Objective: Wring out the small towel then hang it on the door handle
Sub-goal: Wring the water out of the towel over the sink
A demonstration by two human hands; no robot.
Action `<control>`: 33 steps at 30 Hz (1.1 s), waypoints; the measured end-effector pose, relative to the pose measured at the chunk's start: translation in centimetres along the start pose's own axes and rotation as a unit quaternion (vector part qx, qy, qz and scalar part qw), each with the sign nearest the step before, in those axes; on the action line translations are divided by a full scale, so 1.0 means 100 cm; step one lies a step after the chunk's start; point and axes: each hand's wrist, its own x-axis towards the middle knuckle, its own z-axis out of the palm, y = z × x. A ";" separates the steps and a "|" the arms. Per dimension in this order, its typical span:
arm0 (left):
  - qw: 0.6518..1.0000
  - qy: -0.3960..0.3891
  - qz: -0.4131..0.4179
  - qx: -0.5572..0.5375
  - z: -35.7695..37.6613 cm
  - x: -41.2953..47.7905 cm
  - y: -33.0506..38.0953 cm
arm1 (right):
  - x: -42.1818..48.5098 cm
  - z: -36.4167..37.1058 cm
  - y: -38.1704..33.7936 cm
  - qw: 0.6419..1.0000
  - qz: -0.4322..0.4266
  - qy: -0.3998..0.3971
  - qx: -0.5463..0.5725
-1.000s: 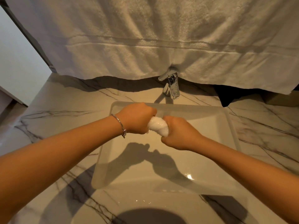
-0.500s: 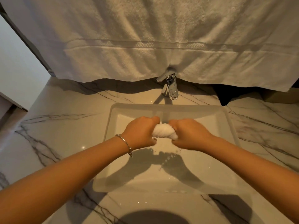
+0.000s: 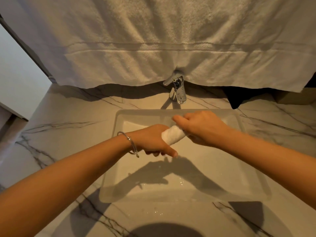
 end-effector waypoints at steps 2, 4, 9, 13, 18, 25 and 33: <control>0.976 0.098 0.038 0.193 -0.002 0.006 0.000 | 0.002 0.014 -0.006 0.995 0.060 -0.044 0.061; 0.942 0.156 0.048 0.293 -0.003 0.012 -0.003 | 0.006 0.027 -0.010 0.978 0.122 -0.063 0.154; 0.859 0.223 0.066 0.457 -0.014 0.025 0.005 | 0.011 0.057 -0.028 0.831 0.320 0.001 0.455; 0.787 0.222 0.118 0.563 -0.023 0.032 0.018 | 0.012 0.065 -0.059 0.607 0.424 0.086 0.667; 0.780 0.225 0.138 0.568 -0.022 0.034 0.017 | 0.010 0.062 -0.069 0.447 0.413 0.068 0.790; 0.785 0.222 0.146 0.560 -0.026 0.035 0.010 | 0.010 0.053 -0.068 0.403 0.394 0.026 0.826; 0.793 0.227 0.142 0.548 -0.021 0.037 0.001 | 0.009 0.056 -0.070 0.404 0.402 0.014 0.822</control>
